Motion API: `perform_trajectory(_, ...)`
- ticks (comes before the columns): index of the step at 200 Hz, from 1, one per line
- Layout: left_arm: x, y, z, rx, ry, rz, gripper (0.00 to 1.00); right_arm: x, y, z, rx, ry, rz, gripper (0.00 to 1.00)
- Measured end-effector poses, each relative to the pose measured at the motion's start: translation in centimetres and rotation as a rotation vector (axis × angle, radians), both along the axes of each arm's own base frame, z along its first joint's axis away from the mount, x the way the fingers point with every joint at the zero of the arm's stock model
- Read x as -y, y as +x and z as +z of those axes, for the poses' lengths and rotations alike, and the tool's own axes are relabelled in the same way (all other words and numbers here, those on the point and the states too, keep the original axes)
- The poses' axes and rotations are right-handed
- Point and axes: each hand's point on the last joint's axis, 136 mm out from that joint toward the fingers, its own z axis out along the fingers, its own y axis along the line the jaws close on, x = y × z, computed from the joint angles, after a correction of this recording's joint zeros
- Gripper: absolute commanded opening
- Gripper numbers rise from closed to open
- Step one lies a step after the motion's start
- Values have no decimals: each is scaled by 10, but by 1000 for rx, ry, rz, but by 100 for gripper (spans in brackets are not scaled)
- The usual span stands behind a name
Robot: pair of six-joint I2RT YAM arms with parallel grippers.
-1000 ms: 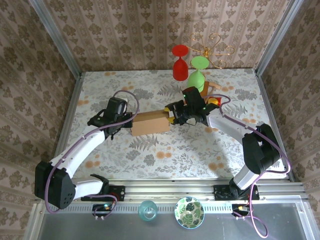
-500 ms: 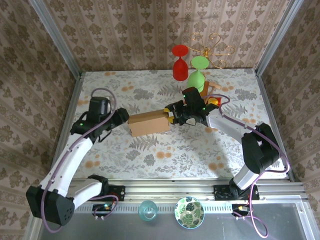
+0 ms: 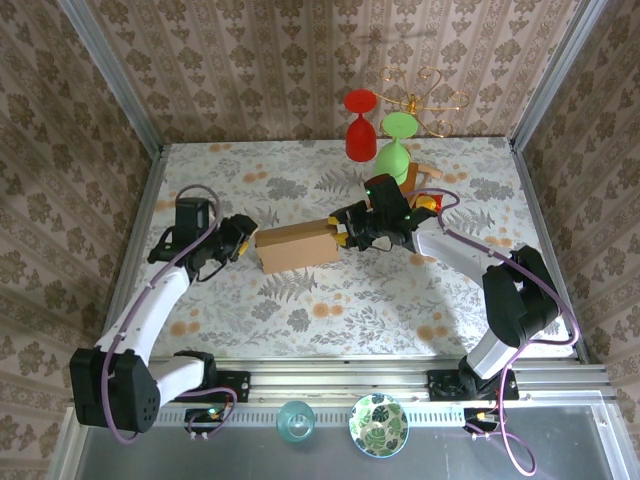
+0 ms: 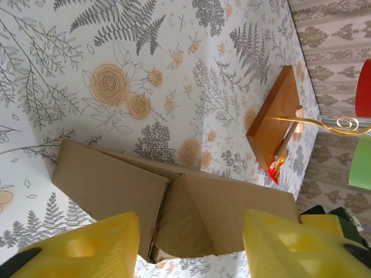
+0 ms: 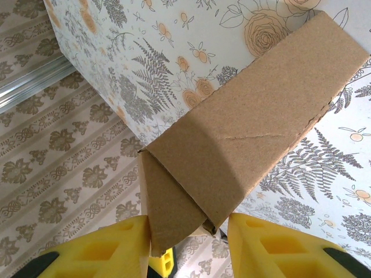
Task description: Fold the paper box
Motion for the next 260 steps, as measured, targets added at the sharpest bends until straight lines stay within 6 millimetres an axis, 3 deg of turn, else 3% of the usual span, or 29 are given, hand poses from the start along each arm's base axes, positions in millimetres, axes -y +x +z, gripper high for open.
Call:
perform_trajectory(32,3,-7,-17,-32,-38,7,38,0,0,-1,6,-6,7,39)
perform_trajectory(65,4,-10,-18,-6,-66,12,31,1,0,-2,9,-10,15,37)
perform_trajectory(117,4,-14,-23,29,-80,7,17,4,-3,-9,28,-27,49,27)
perform_trajectory(176,5,-14,-23,54,-88,1,14,8,-5,-11,59,-18,86,19)
perform_trajectory(217,9,-16,-22,66,-82,-26,12,16,-8,-13,76,-53,131,40)
perform_trajectory(260,23,-29,-18,129,-23,-102,10,47,-19,-4,169,-205,213,40)
